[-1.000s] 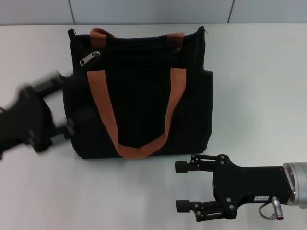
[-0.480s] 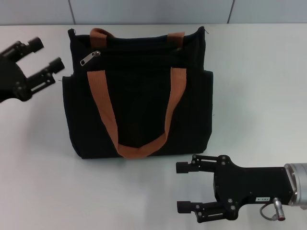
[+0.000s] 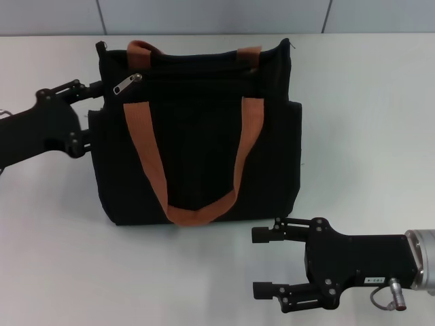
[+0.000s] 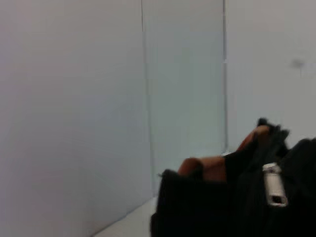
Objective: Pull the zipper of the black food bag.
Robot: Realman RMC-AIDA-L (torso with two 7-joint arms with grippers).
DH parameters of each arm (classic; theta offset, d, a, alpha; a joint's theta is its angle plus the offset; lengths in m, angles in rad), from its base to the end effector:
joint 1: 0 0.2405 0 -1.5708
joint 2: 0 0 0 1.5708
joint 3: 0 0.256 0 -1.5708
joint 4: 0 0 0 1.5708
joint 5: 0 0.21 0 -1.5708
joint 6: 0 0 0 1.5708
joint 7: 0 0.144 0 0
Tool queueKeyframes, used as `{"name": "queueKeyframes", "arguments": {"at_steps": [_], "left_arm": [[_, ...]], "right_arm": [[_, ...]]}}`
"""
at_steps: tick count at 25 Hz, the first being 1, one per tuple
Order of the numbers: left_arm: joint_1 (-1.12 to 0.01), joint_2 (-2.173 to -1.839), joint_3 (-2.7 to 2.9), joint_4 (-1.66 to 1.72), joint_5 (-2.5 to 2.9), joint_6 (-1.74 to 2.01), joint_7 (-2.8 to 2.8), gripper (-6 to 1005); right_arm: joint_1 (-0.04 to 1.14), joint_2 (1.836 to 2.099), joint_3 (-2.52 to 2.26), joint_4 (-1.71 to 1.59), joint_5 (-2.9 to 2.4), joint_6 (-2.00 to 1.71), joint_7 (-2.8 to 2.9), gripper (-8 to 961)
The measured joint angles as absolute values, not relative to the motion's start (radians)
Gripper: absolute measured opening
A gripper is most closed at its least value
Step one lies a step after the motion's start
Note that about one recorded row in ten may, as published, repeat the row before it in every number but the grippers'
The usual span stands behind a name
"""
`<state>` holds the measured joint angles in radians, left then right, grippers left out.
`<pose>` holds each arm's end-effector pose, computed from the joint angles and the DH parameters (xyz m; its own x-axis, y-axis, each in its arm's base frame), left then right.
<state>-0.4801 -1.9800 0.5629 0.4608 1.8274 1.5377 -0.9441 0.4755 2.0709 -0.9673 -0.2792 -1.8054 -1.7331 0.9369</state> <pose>-0.3007 0.3271 0.0362 0.8161 0.0517 0.5756 0.3566 -0.8288 -0.4311 0.2598 0.2402 -0.0627 0.7520 -0.2412 -0.6134 -0.2171 -0.9693 0.1149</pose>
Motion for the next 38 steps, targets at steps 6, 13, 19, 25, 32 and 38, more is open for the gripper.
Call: {"name": "queueKeyframes", "arguments": {"at_steps": [6, 13, 19, 25, 32, 38], "left_arm": [[-0.506, -1.994, 0.552, 0.466, 1.833, 1.463, -0.926, 733], [-0.458, -2.02, 0.535, 0.465, 1.649, 1.497, -0.904, 565], [-0.435, -2.03, 0.536, 0.459, 1.635, 1.549, -0.882, 360], [-0.418, -2.06, 0.526, 0.458, 1.625, 1.597, -0.888, 72], [-0.422, -2.066, 0.526, 0.455, 1.624, 1.622, -0.902, 26], [-0.422, -2.066, 0.526, 0.454, 1.624, 1.622, -0.92, 20]], "right_arm": [[0.475, 2.071, -0.966, -0.279, -1.805, -1.732, 0.937, 816], [0.475, 2.071, -0.966, -0.277, -1.804, -1.733, 0.937, 816], [0.483, 2.069, -0.941, -0.282, -1.793, -1.863, 0.981, 816], [0.512, 2.068, -0.756, -0.326, -1.791, -2.021, 1.188, 817], [0.61, 2.051, -0.602, -0.397, -1.787, -2.065, 1.628, 816], [0.71, 2.045, -0.602, -0.448, -1.778, -1.997, 1.837, 815]]}}
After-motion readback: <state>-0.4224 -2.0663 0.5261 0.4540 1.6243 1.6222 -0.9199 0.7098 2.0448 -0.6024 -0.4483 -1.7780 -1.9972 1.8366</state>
